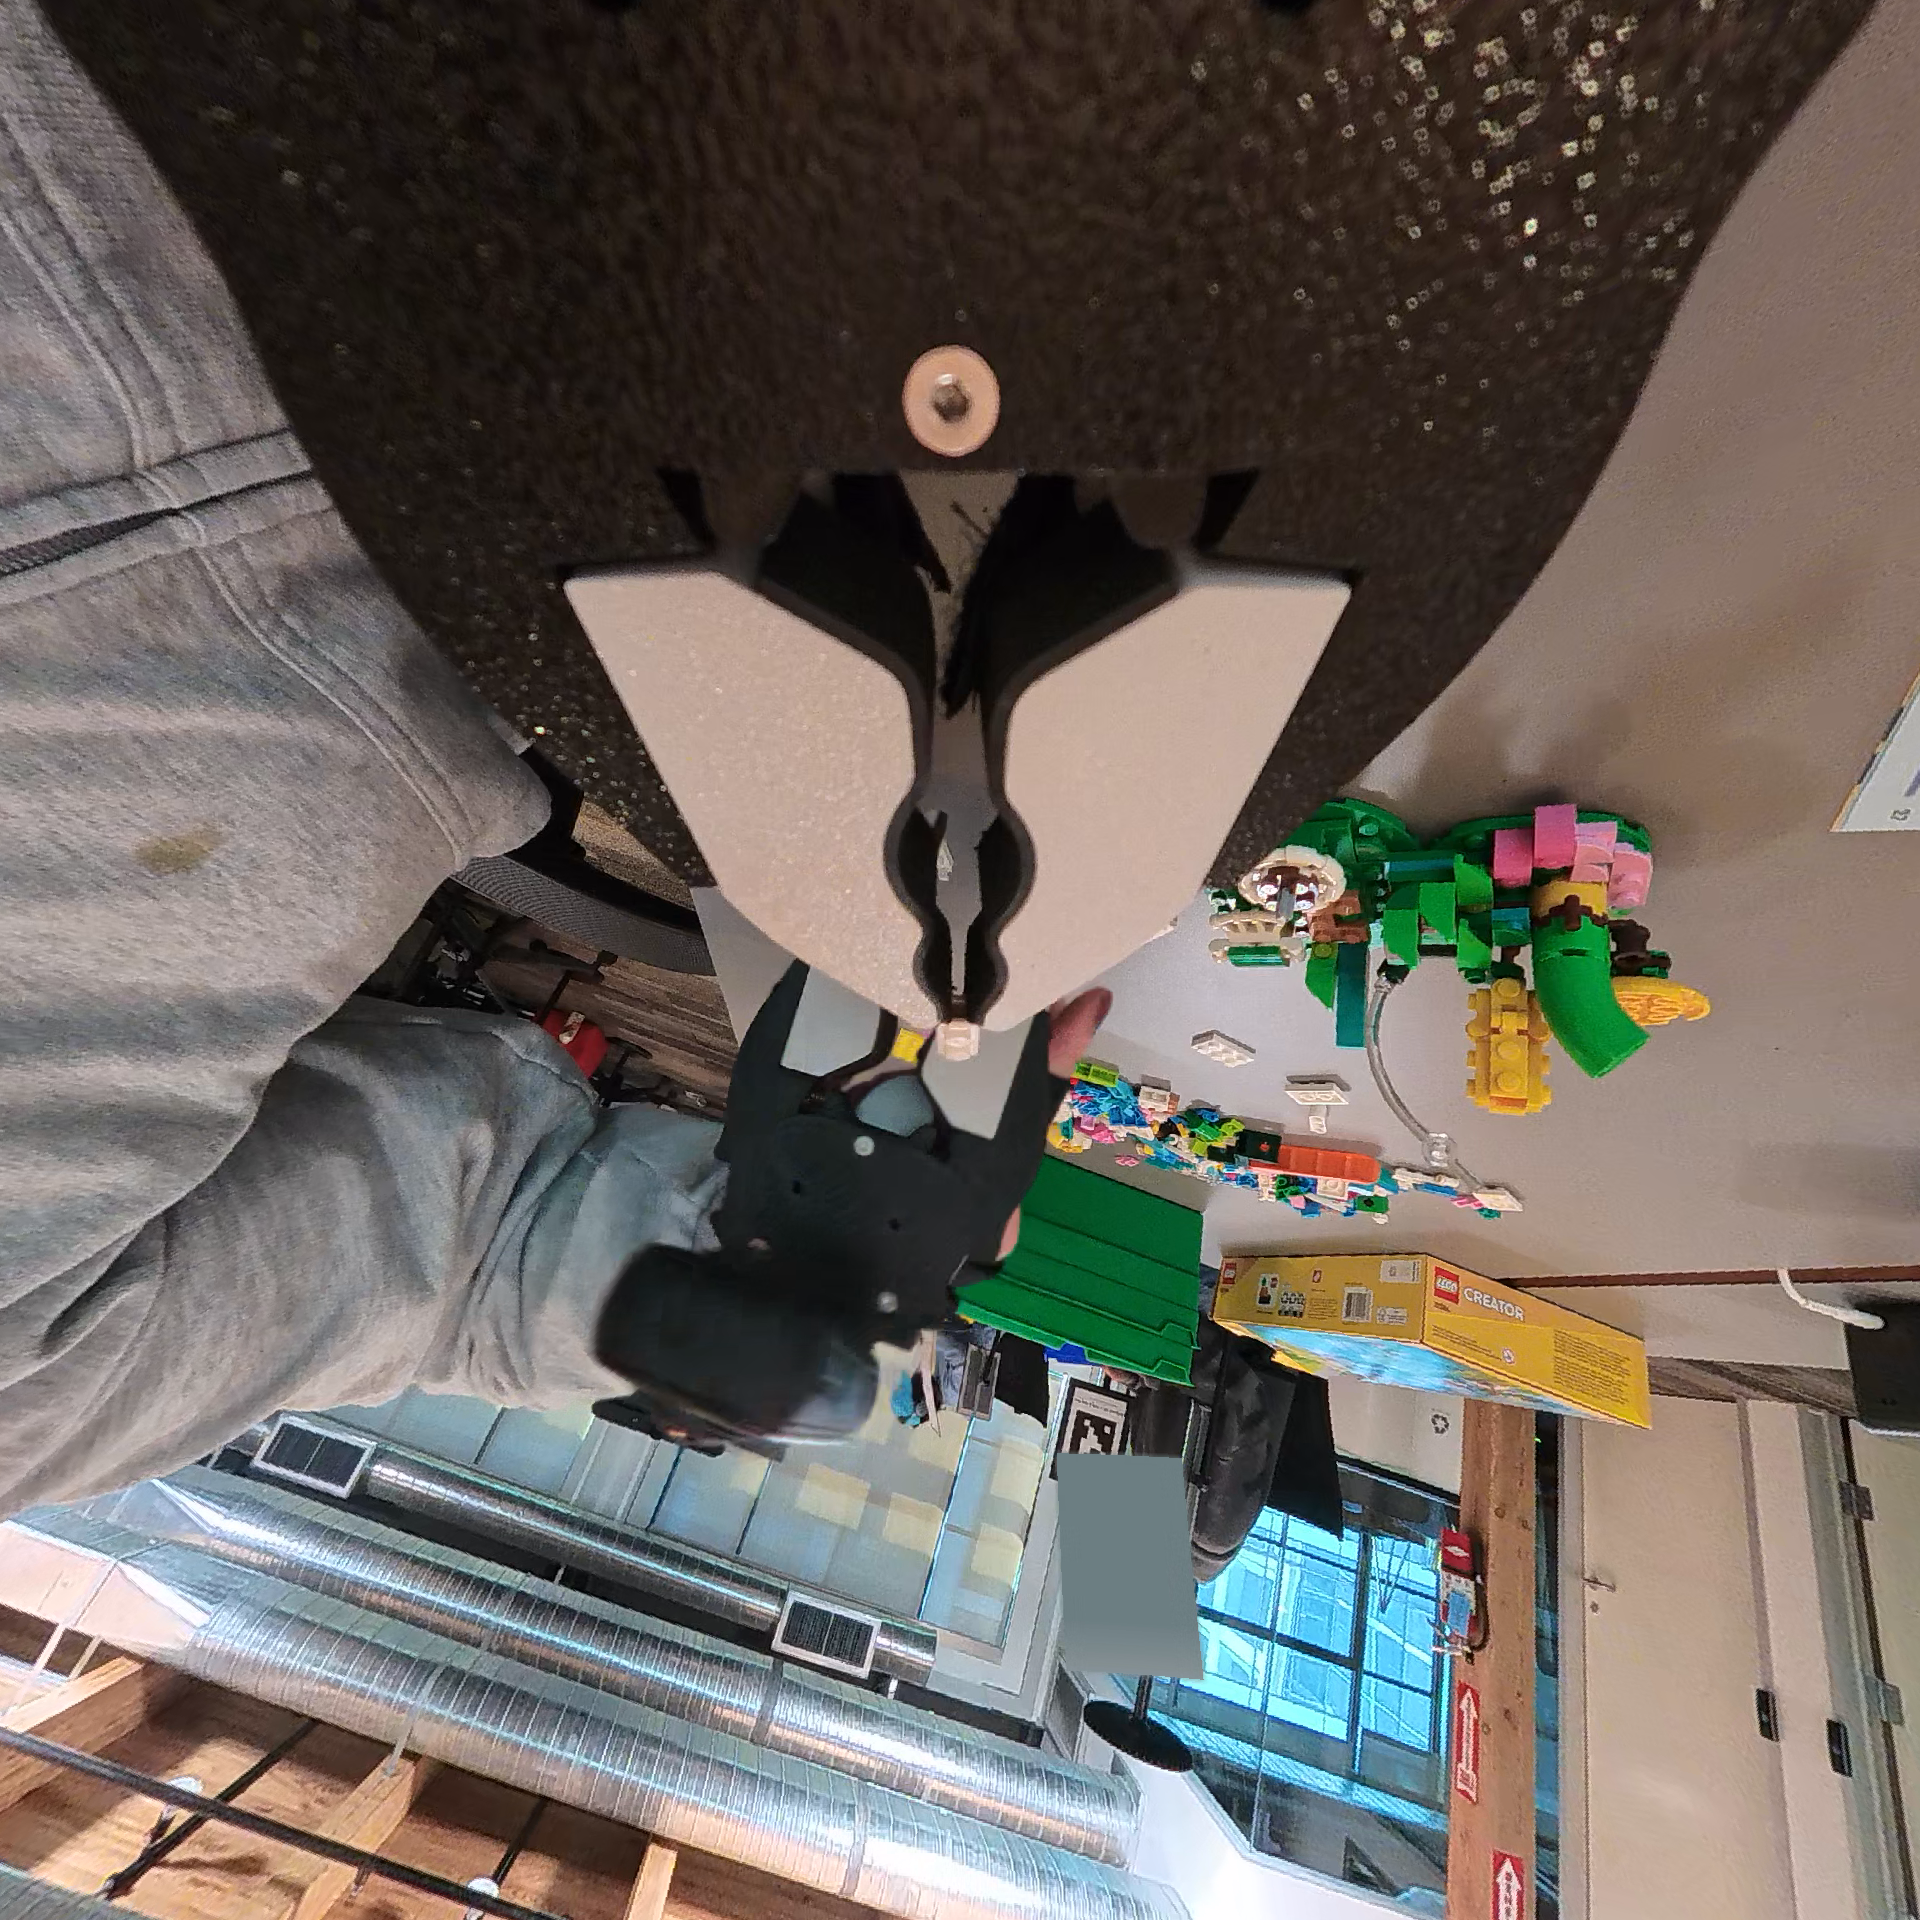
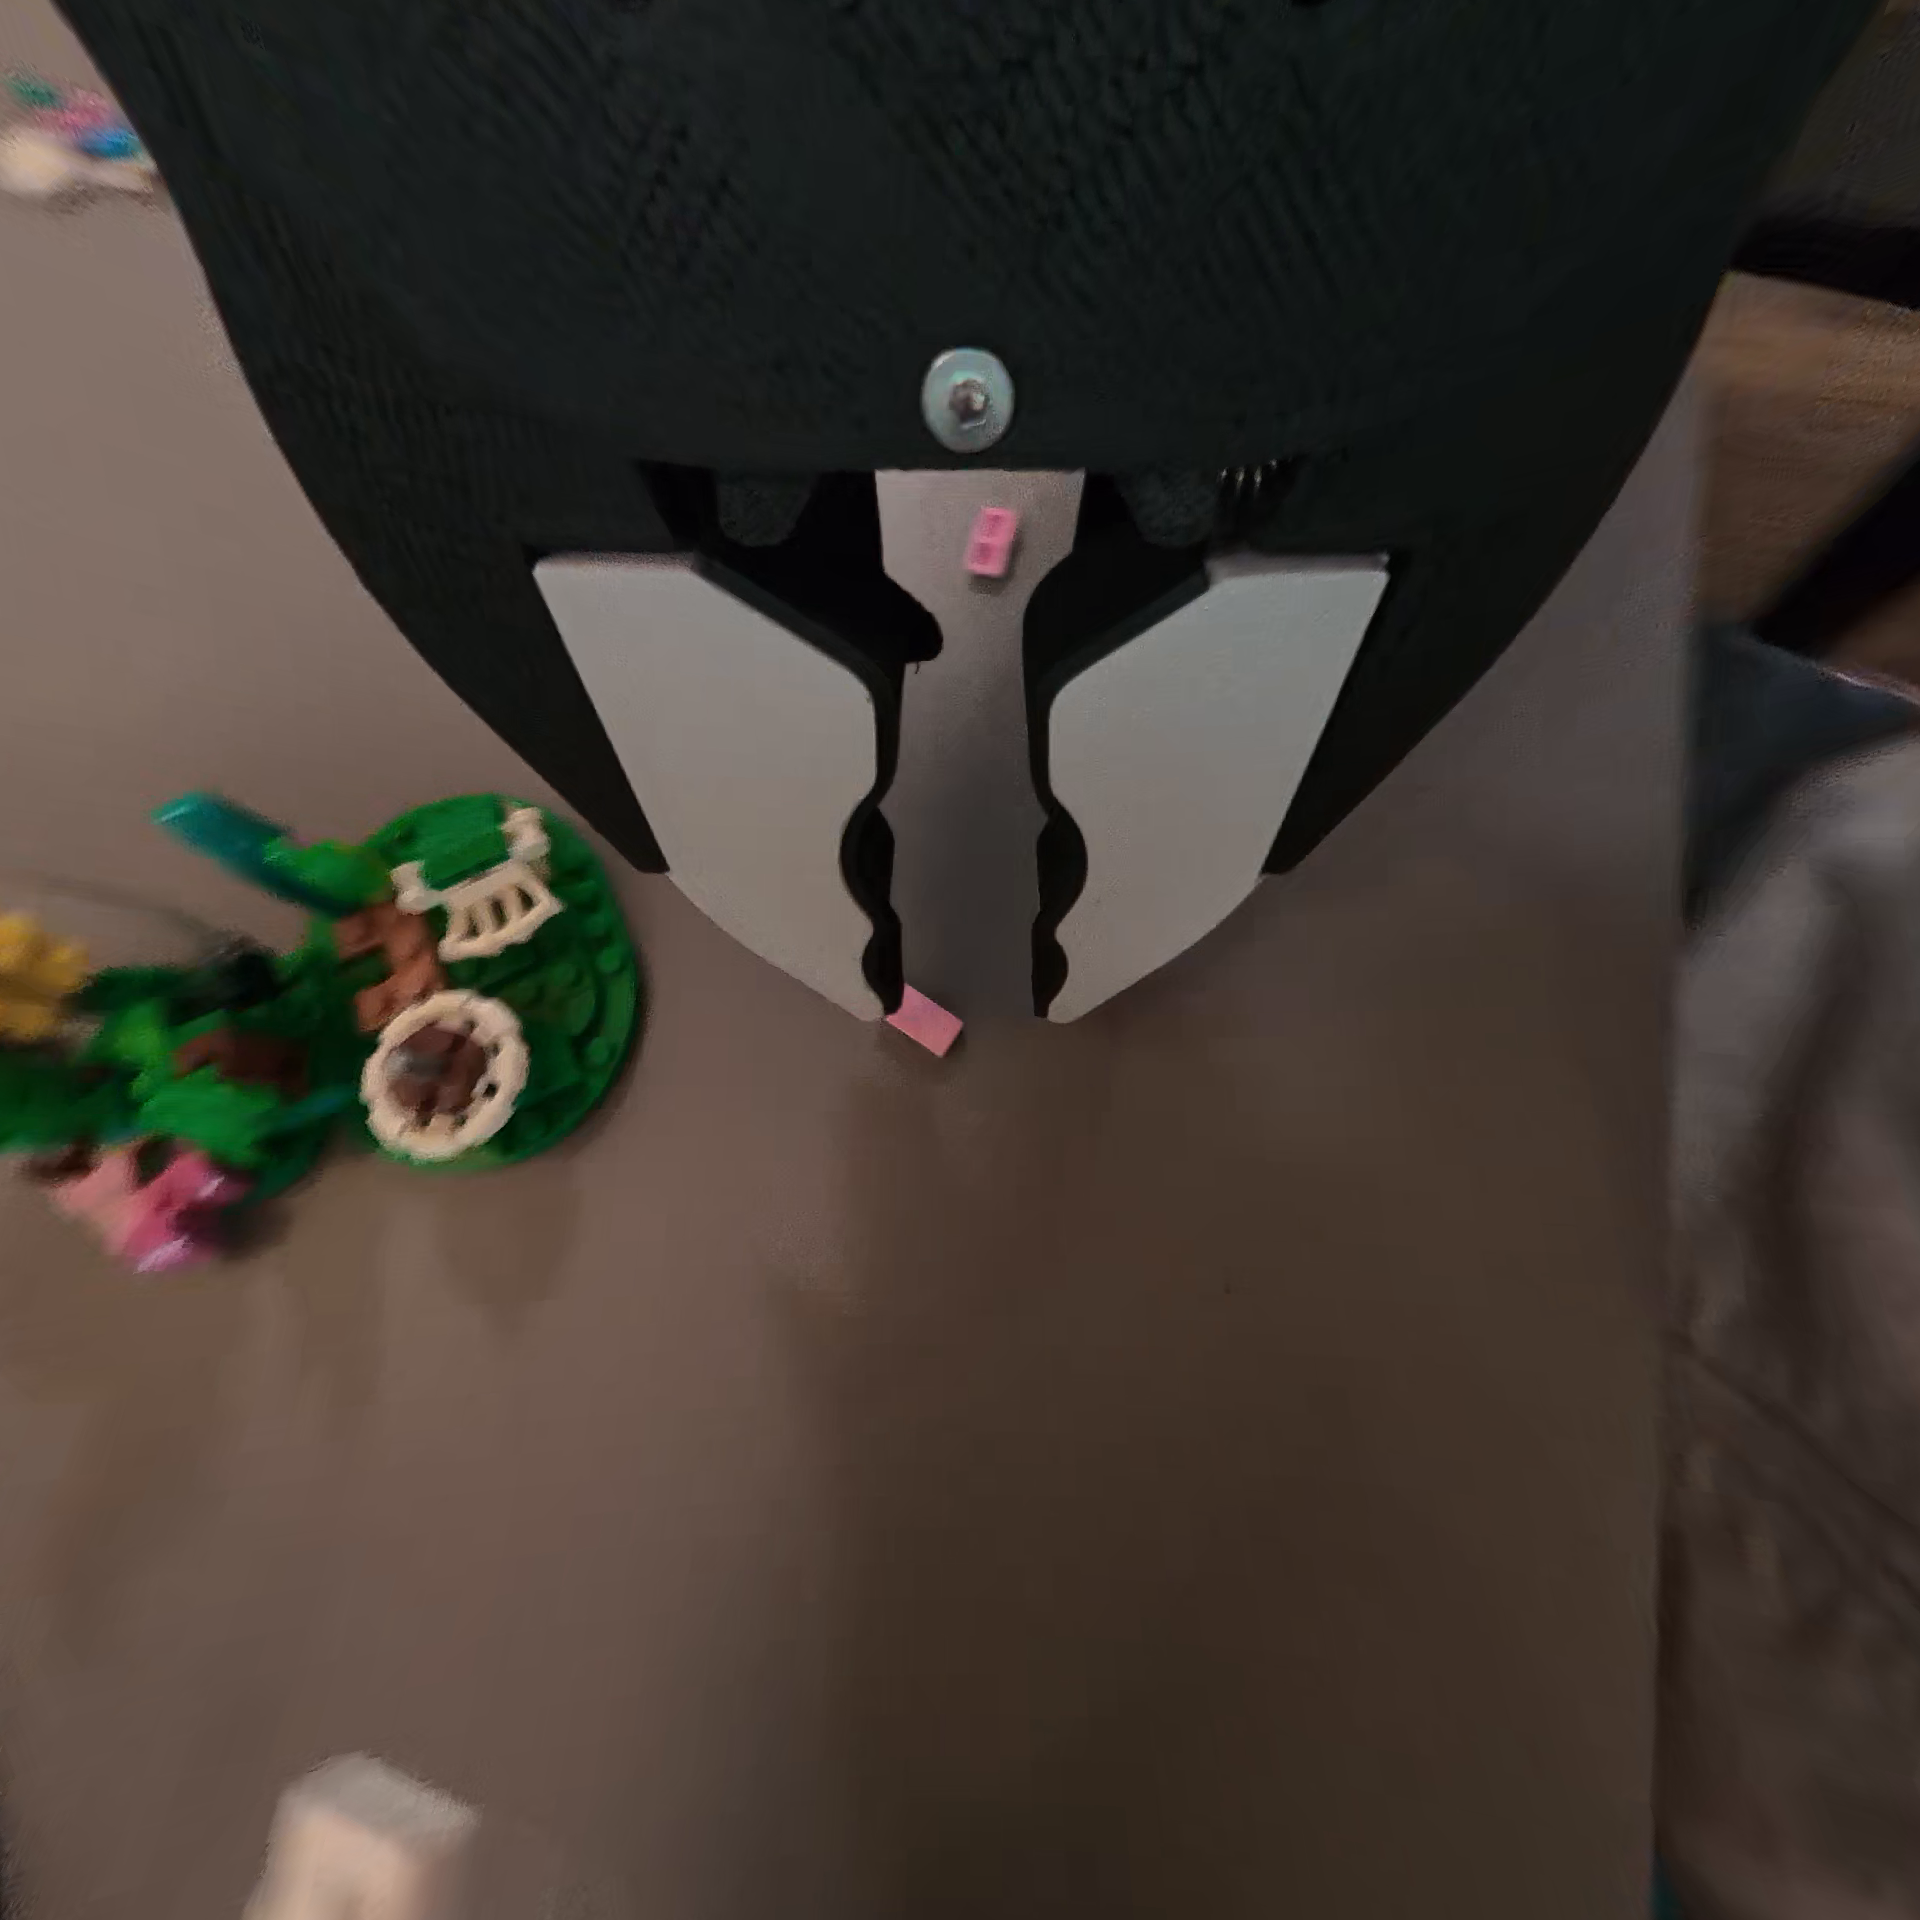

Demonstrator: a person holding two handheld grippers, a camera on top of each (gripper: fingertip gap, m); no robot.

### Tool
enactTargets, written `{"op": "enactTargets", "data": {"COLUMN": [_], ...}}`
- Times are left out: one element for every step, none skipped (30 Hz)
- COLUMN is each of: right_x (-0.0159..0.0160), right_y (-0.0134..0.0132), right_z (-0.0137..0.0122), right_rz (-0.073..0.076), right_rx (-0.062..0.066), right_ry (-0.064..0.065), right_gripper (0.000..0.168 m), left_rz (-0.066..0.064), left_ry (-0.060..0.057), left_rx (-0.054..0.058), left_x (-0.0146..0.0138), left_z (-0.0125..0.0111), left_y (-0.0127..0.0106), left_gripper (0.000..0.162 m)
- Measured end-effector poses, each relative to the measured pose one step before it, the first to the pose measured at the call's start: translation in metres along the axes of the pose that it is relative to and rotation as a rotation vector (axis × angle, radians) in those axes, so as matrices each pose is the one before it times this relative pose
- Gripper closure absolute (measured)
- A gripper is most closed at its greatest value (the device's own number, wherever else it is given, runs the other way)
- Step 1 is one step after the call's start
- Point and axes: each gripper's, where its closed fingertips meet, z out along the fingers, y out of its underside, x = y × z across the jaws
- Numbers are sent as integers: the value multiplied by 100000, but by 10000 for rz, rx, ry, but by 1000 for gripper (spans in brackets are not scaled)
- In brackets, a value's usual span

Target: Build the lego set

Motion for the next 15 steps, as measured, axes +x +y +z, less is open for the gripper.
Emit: {"op": "enactTargets", "data": {"right_x": [113, -13, -16, 45, 75, 75, 105, 75, 98, 93, 57, 40, 63, 41, 24], "right_y": [8, -29, -20, 12, 135, 261, 243, 148, 98, 91, 88, 22, -28, -22, -2], "right_z": [-174, -130, -83, -15, 74, 151, 169, 157, 120, 111, 87, 81, 69, 64, 78], "right_rz": [-1026, -1084, -1117, -994, -723, -428, -260, -220, -194, -142, -97, -83, -88, -91, -88], "right_rx": [-106, -75, -61, -70, -158, -227, -184, -77, -11, -19, -38, -6, 27, 8, -13], "right_ry": [244, 132, 122, 123, 34, -61, -97, -105, -84, -76, -107, -112, -79, -83, -84], "right_gripper": [145, 145, 146, 147, 147, 147, 147, 147, 148, 149, 149, 151, 152, 153, 153], "left_rz": [5, 11, 10, 7, 11, 10, 6, 1, -3, 2, 2, 0, -3, -4, 1], "left_ry": [11, 4, 3, 7, 5, 3, 7, 7, 8, 10, 7, 9, 9, 7, 7], "left_rx": [-3, -3, -7, -10, -7, -1, 2, 0, -3, -3, -1, -1, -2, -5, -4], "left_x": [19, 16, 8, 15, 18, 19, 16, 8, 7, 11, 16, 6, 6, 2, 16], "left_z": [3, 9, 2, 12, 6, 1, 8, 0, 7, -2, 5, 8, -7, 14, 2], "left_y": [7, 0, 2, 18, 6, 8, -9, -1, 3, 3, 4, 1, 0, 5, 8], "left_gripper": [160, 160, 160, 160, 160, 160, 160, 160, 160, 160, 160, 160, 160, 160, 160]}}
